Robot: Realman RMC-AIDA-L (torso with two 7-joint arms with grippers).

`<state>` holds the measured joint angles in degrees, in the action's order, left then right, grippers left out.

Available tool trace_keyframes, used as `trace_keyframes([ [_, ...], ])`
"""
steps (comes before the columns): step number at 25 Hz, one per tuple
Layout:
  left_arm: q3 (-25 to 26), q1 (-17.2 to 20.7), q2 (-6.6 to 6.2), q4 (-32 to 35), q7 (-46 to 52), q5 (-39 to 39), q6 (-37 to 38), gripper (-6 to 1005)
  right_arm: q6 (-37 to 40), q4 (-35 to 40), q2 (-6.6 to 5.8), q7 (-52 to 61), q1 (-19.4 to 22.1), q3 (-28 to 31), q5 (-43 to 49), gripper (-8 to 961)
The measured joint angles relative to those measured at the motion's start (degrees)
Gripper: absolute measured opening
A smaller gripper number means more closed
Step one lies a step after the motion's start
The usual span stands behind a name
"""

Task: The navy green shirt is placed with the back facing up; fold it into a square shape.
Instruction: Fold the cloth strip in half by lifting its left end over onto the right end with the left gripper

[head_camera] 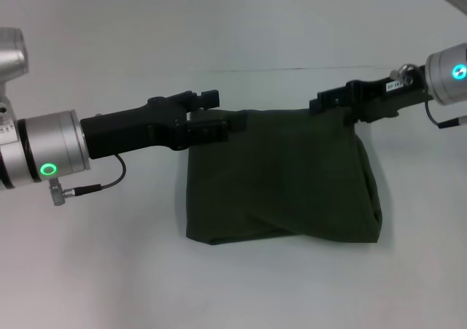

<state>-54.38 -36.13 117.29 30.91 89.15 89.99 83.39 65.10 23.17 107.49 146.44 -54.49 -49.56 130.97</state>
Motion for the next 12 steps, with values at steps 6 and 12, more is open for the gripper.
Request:
trace_keyframes([
  [6,0.1,0.1,0.49,0.1,-0.1,0.0,0.0,947,-5.5,-1.7,0.13,0.1,0.4,-0.6,2.2,917],
  [12,0.2,0.2,0.66,0.1,-0.1,-0.3,0.3,947,-11.9,0.5,0.19,-2.3,1.1,-1.4,5.9,916],
])
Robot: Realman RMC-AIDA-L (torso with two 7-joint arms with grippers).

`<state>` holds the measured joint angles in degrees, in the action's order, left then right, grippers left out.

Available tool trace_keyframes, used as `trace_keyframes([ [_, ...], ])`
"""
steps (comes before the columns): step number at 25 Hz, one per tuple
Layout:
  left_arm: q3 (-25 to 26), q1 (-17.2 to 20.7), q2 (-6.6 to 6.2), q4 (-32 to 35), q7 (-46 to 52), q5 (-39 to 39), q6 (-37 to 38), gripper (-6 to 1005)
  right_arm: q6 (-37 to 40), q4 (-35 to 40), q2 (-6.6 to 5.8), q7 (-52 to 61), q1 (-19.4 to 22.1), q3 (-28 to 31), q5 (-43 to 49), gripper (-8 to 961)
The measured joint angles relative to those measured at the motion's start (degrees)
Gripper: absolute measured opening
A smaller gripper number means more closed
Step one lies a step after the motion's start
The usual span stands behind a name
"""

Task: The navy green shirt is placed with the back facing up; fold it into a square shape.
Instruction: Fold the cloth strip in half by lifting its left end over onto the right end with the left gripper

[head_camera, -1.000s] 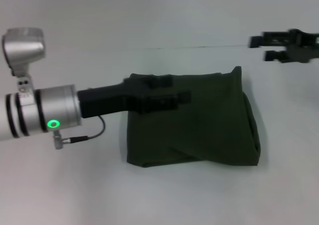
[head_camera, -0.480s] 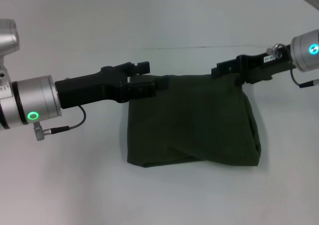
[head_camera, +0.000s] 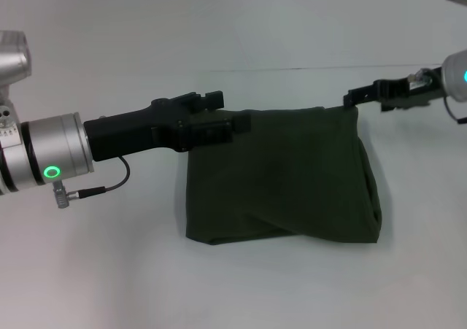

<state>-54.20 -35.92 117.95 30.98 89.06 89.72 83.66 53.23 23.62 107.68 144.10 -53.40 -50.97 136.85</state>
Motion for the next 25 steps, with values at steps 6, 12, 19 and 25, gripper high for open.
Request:
trace_keyframes([
  [6,-0.3,0.4,-1.42,0.9,-0.4,1.1,1.7,947,5.7,9.3,1.27,-14.3,4.3,4.5,-7.9,916],
  [12,-0.5,0.2,-4.11,-0.2,-4.5,3.5,3.3,947,23.0,12.7,1.75,-40.8,12.6,8.1,-25.3,916],
  [19,0.1,0.6,-5.46,-3.1,-9.3,7.9,0.2,947,28.1,12.0,3.30,-55.9,20.2,8.0,-27.4,915],
  [25,0.2,0.6,-5.73,-5.0,-11.9,9.4,-0.4,947,27.6,10.0,4.02,-61.4,21.9,8.1,-27.5,915],
])
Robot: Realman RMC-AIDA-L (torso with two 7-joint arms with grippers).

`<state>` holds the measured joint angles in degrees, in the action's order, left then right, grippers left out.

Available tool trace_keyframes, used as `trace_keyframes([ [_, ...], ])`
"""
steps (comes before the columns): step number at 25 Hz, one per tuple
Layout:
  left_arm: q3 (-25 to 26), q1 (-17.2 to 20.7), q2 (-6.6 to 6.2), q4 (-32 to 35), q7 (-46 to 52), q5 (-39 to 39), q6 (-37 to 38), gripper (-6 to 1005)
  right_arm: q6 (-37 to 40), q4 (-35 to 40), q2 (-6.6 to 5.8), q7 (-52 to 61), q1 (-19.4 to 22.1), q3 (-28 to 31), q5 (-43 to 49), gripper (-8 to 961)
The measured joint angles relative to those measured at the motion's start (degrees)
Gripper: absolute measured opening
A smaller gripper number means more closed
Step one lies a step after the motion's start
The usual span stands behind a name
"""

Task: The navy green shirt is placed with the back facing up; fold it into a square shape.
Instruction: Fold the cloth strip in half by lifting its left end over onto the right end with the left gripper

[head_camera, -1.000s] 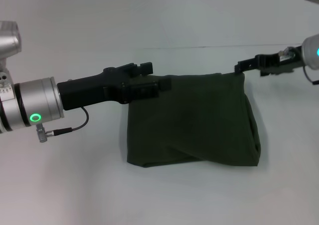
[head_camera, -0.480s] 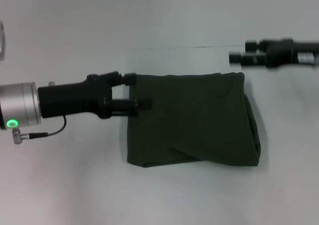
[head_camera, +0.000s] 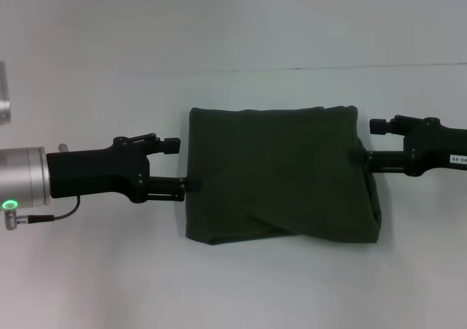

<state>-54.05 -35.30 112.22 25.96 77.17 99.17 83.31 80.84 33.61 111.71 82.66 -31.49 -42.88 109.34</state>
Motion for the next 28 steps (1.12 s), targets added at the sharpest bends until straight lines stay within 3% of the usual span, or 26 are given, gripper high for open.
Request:
trace_keyframes([
  [14,1.2,0.5,-0.20,-1.1,-7.1,0.0,3.7,947,0.5,-4.7,0.45,-13.5,-0.3,0.0,-0.6,915],
  [28,1.1,0.6,-0.16,-1.1,-8.3,0.1,6.0,947,3.5,-4.8,0.22,-15.1,-0.9,0.1,-0.6,915],
])
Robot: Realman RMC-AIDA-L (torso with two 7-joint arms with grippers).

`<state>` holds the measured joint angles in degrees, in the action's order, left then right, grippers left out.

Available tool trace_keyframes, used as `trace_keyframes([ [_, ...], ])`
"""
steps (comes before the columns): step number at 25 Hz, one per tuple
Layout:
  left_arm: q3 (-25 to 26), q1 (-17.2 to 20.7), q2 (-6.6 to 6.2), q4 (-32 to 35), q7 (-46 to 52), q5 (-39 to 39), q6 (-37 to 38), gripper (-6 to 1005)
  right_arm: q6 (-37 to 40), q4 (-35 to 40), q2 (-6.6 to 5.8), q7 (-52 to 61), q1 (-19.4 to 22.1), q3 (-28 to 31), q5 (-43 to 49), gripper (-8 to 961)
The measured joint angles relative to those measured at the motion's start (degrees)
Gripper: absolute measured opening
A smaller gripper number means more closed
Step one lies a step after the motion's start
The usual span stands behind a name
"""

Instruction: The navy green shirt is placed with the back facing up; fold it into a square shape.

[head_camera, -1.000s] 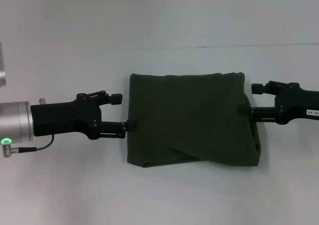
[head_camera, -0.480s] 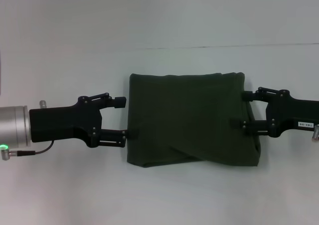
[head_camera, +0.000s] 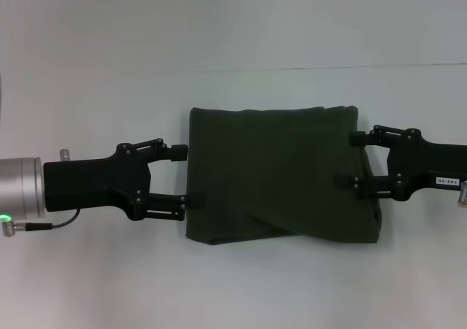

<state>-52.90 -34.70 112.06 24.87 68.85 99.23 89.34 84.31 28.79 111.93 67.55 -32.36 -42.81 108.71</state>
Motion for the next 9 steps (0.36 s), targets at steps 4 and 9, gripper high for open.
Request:
trace_keyframes([
  [4,-0.1,0.0,-0.06,0.0,0.0,0.0,0.0,947,0.4,0.0,-0.14,0.0,0.0,-0.1,0.0,915],
  [9,-0.3,0.0,-0.09,0.0,0.0,0.0,0.0,947,0.5,0.0,-0.22,0.0,0.0,-0.1,0.0,915],
])
